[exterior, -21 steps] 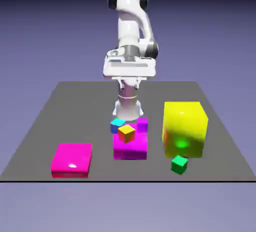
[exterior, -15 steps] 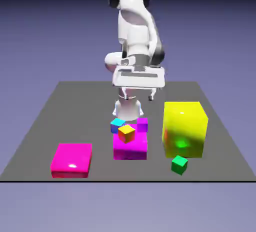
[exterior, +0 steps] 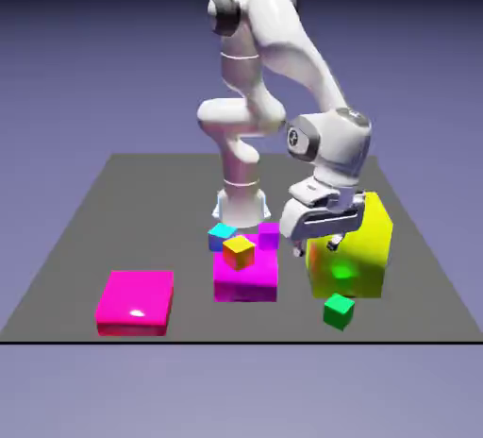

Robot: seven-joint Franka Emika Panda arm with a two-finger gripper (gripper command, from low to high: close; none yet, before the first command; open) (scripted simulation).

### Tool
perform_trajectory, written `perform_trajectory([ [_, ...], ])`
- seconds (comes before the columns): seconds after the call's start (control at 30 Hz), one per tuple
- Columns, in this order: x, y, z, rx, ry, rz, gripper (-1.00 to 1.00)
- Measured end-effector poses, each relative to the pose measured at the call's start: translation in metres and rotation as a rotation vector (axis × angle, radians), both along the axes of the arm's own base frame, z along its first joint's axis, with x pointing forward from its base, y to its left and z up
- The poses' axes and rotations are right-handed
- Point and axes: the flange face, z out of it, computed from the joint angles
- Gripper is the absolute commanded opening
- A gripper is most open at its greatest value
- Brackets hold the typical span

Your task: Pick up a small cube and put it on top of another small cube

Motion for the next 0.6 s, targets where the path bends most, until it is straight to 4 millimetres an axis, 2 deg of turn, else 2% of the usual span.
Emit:
perform_trajectory([
  [0.33, 0.014, 0.068, -0.074, -0.152, 0.280, 0.141, 0.00],
  [0.6, 0.020, 0.101, -0.125, -0.245, 0.473, 0.197, 0.00],
])
